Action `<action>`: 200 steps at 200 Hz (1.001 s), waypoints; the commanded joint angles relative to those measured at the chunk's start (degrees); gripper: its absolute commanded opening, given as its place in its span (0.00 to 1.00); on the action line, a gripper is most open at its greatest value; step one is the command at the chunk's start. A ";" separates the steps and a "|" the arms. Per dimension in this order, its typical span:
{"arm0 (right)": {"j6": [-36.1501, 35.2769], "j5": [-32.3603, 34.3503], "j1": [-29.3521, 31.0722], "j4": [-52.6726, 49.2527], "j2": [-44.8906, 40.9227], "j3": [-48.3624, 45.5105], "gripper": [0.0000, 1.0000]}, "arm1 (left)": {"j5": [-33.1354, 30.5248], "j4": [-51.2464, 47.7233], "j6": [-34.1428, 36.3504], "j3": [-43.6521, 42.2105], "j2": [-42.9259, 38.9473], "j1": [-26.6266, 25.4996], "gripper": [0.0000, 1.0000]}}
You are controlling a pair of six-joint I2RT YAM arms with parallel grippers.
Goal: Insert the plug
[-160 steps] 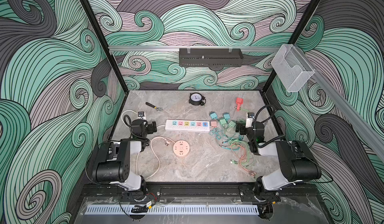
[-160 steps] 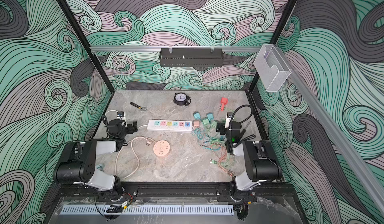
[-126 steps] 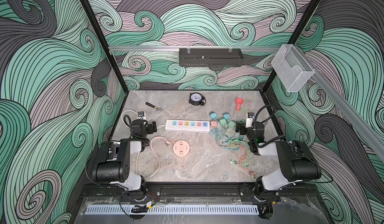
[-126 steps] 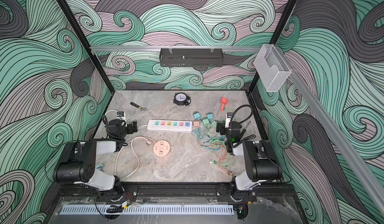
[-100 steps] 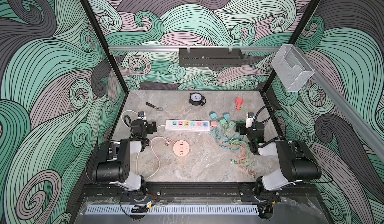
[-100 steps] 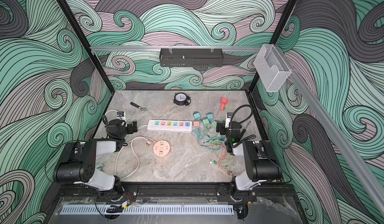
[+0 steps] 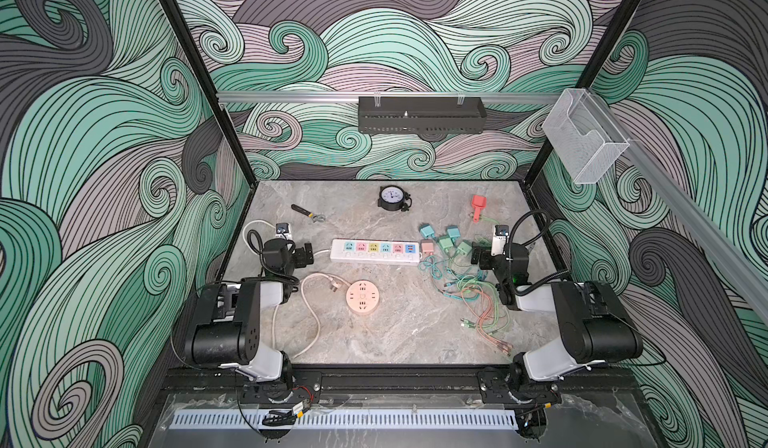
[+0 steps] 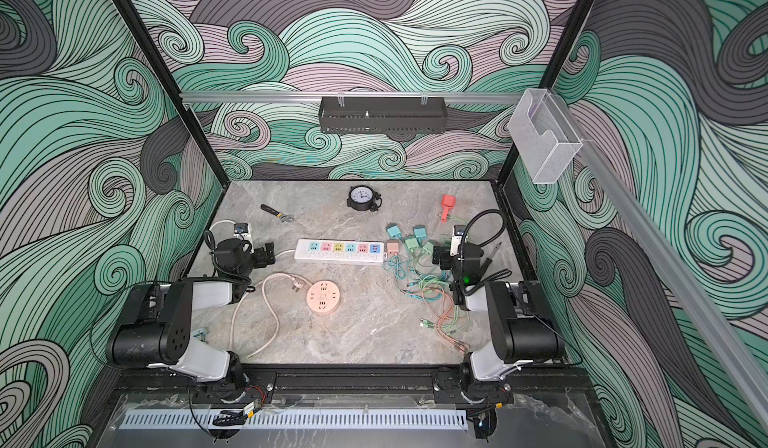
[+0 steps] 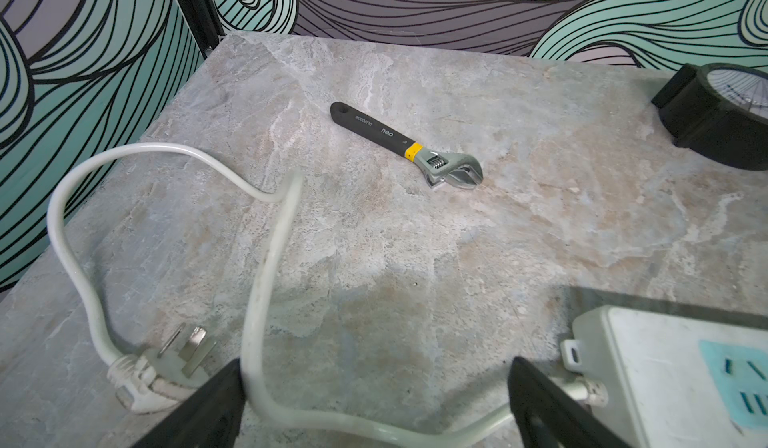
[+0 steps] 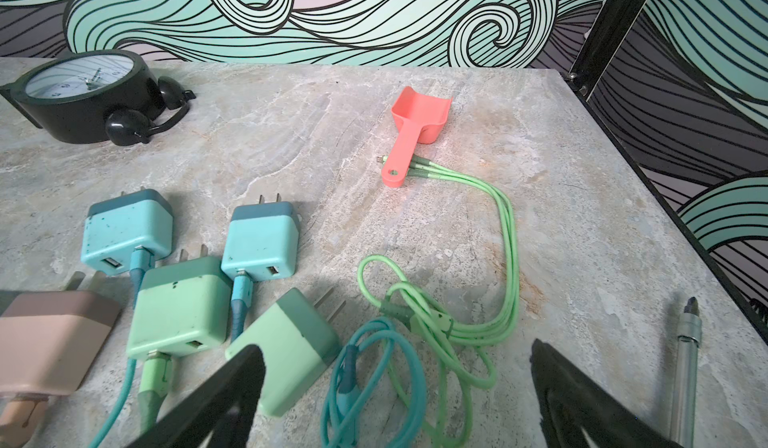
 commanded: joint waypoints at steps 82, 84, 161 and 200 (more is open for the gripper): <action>0.61 0.71 -0.37 1.12 -0.71 0.40 0.99 | -0.60 0.17 -0.42 1.29 0.62 -0.05 0.99; 0.55 0.71 -0.37 1.15 -0.72 0.37 0.99 | -0.67 0.16 -0.42 1.29 0.62 -0.05 0.99; 1.95 2.90 -0.30 -21.41 -9.29 9.43 0.99 | -2.83 -10.52 -1.62 3.88 -7.14 -0.64 0.99; 2.69 3.56 -0.24 -36.33 -14.07 16.20 0.97 | -8.26 -23.85 -6.84 8.04 -13.67 -4.17 0.99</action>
